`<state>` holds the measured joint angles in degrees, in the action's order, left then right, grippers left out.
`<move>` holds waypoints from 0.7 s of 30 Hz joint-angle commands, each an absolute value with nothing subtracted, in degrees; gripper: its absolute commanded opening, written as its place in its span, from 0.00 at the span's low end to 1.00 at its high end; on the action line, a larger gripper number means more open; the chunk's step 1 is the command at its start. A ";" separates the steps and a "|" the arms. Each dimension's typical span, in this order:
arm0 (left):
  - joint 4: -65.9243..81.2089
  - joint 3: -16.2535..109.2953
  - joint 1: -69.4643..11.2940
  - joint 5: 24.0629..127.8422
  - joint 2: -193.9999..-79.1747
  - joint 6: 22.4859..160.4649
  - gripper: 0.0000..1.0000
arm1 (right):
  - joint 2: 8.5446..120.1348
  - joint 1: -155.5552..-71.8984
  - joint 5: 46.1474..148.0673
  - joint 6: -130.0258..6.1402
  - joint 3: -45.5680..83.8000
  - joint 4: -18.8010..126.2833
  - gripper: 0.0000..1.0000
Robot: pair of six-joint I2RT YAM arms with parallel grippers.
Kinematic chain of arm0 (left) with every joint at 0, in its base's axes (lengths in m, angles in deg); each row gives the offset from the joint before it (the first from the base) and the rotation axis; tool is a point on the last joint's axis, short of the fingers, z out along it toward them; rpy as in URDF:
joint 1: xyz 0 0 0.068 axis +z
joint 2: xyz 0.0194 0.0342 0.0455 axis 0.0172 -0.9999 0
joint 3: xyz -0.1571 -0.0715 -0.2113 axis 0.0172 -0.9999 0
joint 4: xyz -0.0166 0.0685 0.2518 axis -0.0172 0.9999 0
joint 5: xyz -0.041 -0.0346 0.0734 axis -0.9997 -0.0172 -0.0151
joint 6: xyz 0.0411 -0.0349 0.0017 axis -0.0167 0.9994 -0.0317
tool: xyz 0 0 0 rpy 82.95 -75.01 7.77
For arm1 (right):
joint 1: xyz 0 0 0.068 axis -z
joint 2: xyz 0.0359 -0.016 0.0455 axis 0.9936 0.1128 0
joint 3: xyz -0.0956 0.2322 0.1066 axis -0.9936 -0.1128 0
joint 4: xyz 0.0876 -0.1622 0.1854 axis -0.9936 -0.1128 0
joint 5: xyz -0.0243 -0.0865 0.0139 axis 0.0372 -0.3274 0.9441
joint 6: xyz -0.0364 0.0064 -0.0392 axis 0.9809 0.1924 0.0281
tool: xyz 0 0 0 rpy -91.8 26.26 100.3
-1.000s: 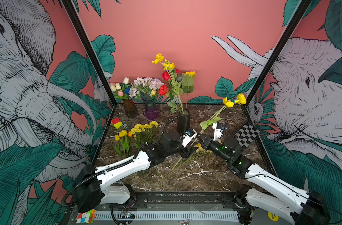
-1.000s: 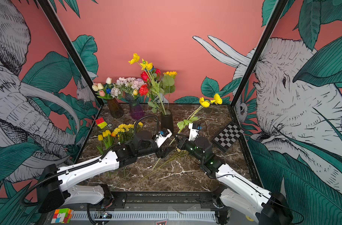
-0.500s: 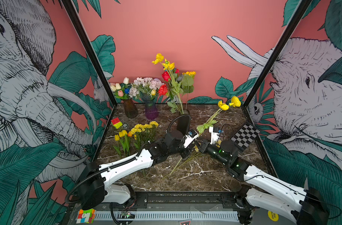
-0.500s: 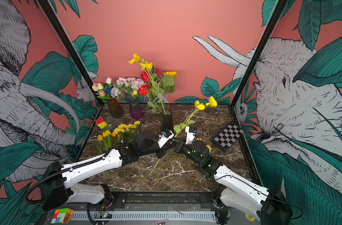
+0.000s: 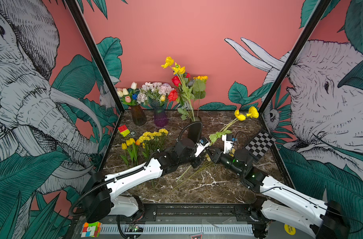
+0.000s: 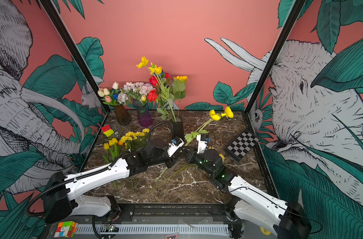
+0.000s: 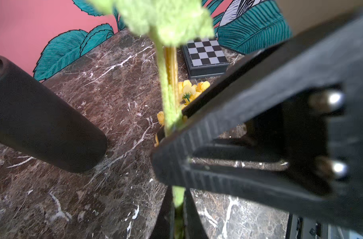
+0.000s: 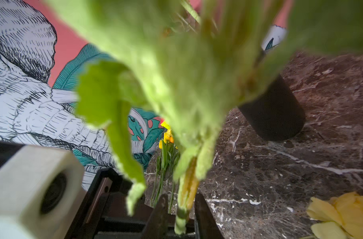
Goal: Pick out yellow flowers from the vase
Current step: Pick up the flower from the vase.
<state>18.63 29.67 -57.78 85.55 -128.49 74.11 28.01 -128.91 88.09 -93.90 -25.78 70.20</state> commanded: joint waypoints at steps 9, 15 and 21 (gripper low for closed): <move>35.98 34.02 -55.83 90.38 -125.14 75.02 0.00 | 8.97 -129.19 73.58 -71.73 -19.13 50.59 0.54; 41.34 33.42 -57.21 82.68 -125.16 74.23 0.00 | -0.91 -129.18 62.00 -61.18 -15.49 42.51 0.56; 42.81 32.78 -60.20 81.04 -127.96 73.51 0.00 | -5.99 -129.18 55.67 -55.95 -13.58 41.07 0.57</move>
